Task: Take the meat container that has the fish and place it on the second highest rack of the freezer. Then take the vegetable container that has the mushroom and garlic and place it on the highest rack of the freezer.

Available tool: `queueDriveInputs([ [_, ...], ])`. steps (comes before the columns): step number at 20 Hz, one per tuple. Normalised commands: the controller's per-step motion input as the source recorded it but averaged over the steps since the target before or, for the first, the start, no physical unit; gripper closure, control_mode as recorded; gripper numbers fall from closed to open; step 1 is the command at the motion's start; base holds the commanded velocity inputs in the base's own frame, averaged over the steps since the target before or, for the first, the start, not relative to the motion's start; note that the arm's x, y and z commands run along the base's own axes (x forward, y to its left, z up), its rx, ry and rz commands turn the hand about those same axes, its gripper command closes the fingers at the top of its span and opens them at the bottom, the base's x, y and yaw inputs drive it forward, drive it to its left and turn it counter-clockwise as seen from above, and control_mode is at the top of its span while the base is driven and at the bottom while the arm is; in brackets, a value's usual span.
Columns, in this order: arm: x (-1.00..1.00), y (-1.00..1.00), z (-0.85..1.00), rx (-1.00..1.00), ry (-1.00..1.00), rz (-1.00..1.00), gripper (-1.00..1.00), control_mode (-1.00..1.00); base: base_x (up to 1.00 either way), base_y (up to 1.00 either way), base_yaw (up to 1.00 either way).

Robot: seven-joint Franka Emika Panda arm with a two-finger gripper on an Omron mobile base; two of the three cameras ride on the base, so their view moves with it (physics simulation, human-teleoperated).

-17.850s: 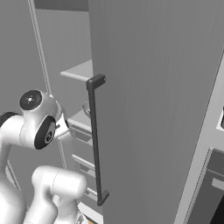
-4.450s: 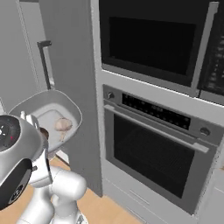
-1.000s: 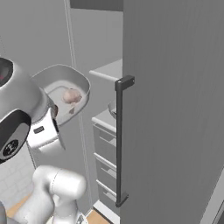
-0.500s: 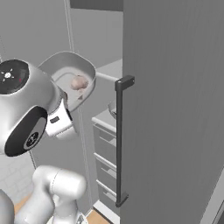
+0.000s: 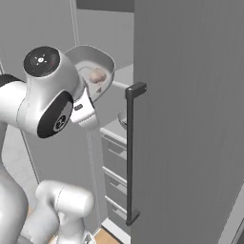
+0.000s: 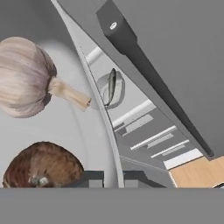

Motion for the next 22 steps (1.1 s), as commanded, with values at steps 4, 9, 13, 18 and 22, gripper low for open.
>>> queueDriveInputs([
  [4, 0.62, -0.06, 0.00, 0.00, -0.01, 0.00, 1.00, -1.00, 0.00, 0.00, 0.00],
  [9, 0.58, -0.10, 0.00, 0.00, 0.00, -0.01, 1.00, -1.00, 0.00, 0.00, 0.00],
  [13, 0.49, -0.17, 0.00, 0.00, -0.01, -0.06, 1.00, -1.00, 0.00, 0.00, 0.00],
  [18, 0.51, 0.00, 0.00, -0.02, 0.00, -0.13, 1.00, -1.00, 0.00, 0.00, 0.00],
  [22, 0.54, -0.13, 0.00, 0.00, 0.00, -0.04, 1.00, -1.00, 0.00, 0.00, 0.00],
])
